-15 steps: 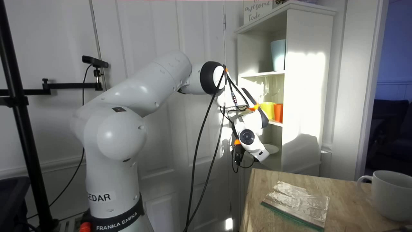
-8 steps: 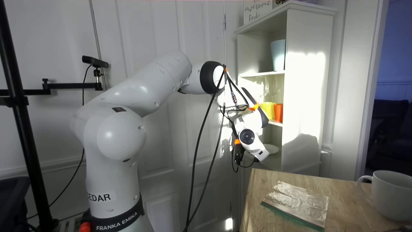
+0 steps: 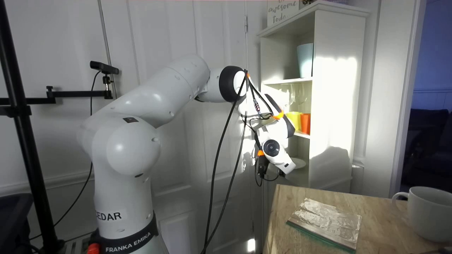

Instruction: Remove the white plate from the shelf and put it on the counter

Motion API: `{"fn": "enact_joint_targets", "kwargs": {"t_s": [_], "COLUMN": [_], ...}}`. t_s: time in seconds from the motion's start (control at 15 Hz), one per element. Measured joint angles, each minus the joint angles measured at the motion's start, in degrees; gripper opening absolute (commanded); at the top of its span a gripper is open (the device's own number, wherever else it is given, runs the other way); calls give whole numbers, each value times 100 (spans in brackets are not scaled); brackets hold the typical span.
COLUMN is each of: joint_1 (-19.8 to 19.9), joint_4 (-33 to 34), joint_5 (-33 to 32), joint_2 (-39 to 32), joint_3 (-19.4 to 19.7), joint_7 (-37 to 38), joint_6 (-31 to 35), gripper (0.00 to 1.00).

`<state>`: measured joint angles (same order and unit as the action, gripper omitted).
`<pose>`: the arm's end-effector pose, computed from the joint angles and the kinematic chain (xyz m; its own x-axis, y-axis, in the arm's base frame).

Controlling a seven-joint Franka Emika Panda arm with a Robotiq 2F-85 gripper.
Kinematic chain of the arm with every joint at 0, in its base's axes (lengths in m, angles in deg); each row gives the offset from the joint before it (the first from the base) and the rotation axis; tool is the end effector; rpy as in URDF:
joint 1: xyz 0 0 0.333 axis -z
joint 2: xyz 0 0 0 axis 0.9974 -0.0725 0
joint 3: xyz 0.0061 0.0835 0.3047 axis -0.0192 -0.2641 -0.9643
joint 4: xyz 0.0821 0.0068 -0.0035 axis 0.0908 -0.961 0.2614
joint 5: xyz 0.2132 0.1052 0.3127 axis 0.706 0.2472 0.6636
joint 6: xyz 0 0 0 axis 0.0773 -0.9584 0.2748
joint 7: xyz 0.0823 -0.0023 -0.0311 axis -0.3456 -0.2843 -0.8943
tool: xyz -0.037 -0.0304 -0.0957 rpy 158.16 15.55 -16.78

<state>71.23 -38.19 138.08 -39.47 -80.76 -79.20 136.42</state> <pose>0.6762 0.1416 0.1034 0.5487 -0.8292 0.1062 -0.3975 -0.3706 -0.8395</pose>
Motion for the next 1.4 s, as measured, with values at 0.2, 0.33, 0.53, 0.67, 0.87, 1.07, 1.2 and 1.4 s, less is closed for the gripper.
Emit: {"fn": "enact_joint_targets", "kwargs": {"t_s": [0.2,0.33,0.53,0.67,0.87,1.07,1.2,1.4], "joint_1": [0,-3,-15,-30,-47,-64,-74,-87], "joint_4": [18,82,230,351,544,740,870,1051], "joint_5": [0,0,0,0,0,0,0,-3], "joint_2": [-11,-44,-127,-195,-308,-423,-499,-615], "joint_3": [0,-4,-10,-10,-10,-13,-14,-14], "joint_7": [9,12,31,47,75,101,123,152], "joint_6": [0,1,12,30,45,83,121,187], "gripper": [94,94,97,97,94,85,67,49]}}
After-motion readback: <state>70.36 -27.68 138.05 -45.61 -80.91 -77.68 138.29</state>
